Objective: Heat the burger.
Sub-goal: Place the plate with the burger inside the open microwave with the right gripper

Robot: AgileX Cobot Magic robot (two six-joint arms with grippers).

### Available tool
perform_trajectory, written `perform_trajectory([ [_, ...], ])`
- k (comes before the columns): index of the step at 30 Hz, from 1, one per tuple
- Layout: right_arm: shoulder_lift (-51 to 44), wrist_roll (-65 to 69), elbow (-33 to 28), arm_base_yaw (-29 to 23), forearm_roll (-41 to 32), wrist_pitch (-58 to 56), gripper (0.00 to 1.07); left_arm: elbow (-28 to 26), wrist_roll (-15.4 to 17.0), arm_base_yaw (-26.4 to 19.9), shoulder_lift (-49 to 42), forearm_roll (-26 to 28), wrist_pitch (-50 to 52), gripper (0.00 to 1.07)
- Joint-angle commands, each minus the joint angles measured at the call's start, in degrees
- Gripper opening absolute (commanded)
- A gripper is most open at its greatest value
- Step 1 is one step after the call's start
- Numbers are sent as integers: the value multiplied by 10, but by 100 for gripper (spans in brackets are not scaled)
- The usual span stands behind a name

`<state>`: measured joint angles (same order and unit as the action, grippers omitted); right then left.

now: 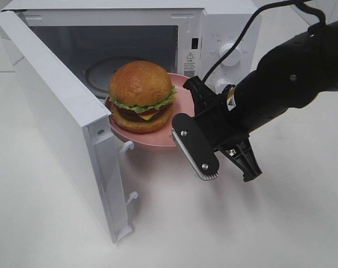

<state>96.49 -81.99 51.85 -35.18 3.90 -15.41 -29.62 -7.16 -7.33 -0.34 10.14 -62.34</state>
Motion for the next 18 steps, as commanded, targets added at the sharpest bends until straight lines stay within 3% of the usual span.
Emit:
perform_trajectory([
  [1,2,17,22,2,0,41,0,0,2,1,-9,1,8,100],
  [18,60,32,112,-3,14,33,0,0,2,1,-9,1,8,100],
])
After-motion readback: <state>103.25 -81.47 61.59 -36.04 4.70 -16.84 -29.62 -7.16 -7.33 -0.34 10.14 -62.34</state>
